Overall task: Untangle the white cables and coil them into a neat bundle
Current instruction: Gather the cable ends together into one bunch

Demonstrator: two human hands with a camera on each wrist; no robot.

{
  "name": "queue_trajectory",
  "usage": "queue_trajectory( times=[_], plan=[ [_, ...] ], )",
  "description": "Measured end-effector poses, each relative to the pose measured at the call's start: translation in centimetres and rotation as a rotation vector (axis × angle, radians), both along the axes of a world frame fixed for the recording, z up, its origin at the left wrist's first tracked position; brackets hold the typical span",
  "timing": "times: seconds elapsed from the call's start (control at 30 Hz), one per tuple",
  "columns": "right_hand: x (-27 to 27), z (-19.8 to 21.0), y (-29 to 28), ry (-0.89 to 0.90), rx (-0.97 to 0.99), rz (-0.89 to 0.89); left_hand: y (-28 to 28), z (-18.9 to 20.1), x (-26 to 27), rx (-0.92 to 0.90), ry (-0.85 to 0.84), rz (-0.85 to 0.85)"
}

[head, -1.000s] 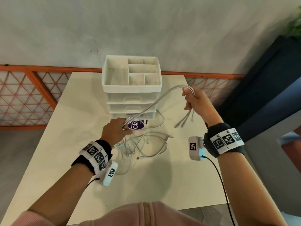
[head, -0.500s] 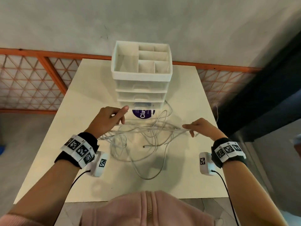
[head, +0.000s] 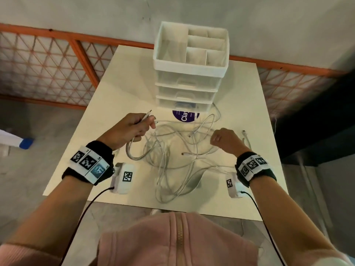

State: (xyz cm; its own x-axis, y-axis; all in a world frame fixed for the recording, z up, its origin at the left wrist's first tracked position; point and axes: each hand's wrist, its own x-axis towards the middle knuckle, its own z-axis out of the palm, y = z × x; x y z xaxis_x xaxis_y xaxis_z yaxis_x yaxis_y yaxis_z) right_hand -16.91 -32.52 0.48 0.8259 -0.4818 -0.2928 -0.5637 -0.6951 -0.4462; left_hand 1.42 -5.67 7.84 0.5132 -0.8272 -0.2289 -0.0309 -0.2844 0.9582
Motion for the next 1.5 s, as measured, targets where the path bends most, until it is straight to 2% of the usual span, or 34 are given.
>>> queue_trajectory(
  times=[0.07, 0.13, 0.2, 0.27, 0.37, 0.53, 0.67, 0.77, 0.83, 0.9, 0.97, 1.03, 1.17, 1.23, 1.27, 1.33, 1.4, 1.5],
  plan=[
    [1.7, -0.6, 1.3, -0.203, -0.060, 0.043, 0.2, 0.0, -0.2, 0.004, 0.004, 0.011],
    [3.4, -1.4, 2.5, -0.237, -0.166, 0.127, 0.2, -0.1, -0.6, 0.013, 0.002, 0.030],
    [4.6, -2.1, 2.8, -0.148, -0.243, 0.195, -0.4, -0.2, -1.3, 0.019, -0.030, 0.029],
    [5.5, -3.0, 2.6, 0.025, -0.284, 0.226, -0.5, -0.4, -1.9, 0.017, -0.057, 0.040],
    [5.8, -4.3, 1.7, 0.274, -0.354, 0.180, -0.8, -0.7, -2.5, -0.008, -0.046, 0.049],
    [5.6, -5.3, 1.0, 0.315, -0.599, 0.130, -0.8, -1.3, -2.6, -0.018, 0.017, 0.020],
    [5.4, -5.2, 0.3, 0.304, -0.531, 0.052, -0.9, -1.6, -2.5, -0.015, 0.030, -0.017],
    [5.1, -3.6, -1.4, 0.301, -0.474, 0.017, -1.7, -1.5, -2.5, -0.012, 0.045, 0.049],
    [5.1, -1.5, -3.0, 0.310, -0.360, -0.048, -2.6, -1.5, -2.4, 0.011, 0.048, 0.097],
    [5.2, 0.9, -4.1, 0.287, -0.212, -0.131, -3.7, -1.6, -2.3, 0.011, 0.021, 0.066],
    [5.5, 3.8, -4.4, 0.233, -0.128, -0.201, -4.9, -1.9, -2.2, 0.037, 0.004, 0.044],
    [6.1, 6.5, -4.0, 0.146, -0.040, -0.258, -5.9, -2.0, -2.4, 0.034, 0.055, 0.072],
    [6.6, 10.7, -1.1, 0.014, 0.228, -0.209, -8.0, -1.6, -3.1, -0.056, 0.160, 0.102],
    [6.8, 11.7, 0.0, 0.004, 0.205, -0.150, -8.7, -1.5, -3.1, -0.066, 0.156, 0.077],
    [6.9, 11.8, 0.2, 0.007, 0.116, -0.123, -8.8, -1.5, -3.0, -0.066, 0.153, 0.071],
    [7.1, 11.4, -0.1, 0.009, -0.064, -0.143, -9.2, -1.5, -3.0, -0.067, 0.156, 0.067],
    [6.9, 11.4, -0.7, -0.029, -0.152, -0.205, -9.5, -1.4, -2.8, -0.074, 0.160, 0.067],
    [6.6, 11.9, -0.7, -0.162, -0.113, -0.230, -10.0, -1.4, -2.7, -0.077, 0.150, 0.075]
  ],
)
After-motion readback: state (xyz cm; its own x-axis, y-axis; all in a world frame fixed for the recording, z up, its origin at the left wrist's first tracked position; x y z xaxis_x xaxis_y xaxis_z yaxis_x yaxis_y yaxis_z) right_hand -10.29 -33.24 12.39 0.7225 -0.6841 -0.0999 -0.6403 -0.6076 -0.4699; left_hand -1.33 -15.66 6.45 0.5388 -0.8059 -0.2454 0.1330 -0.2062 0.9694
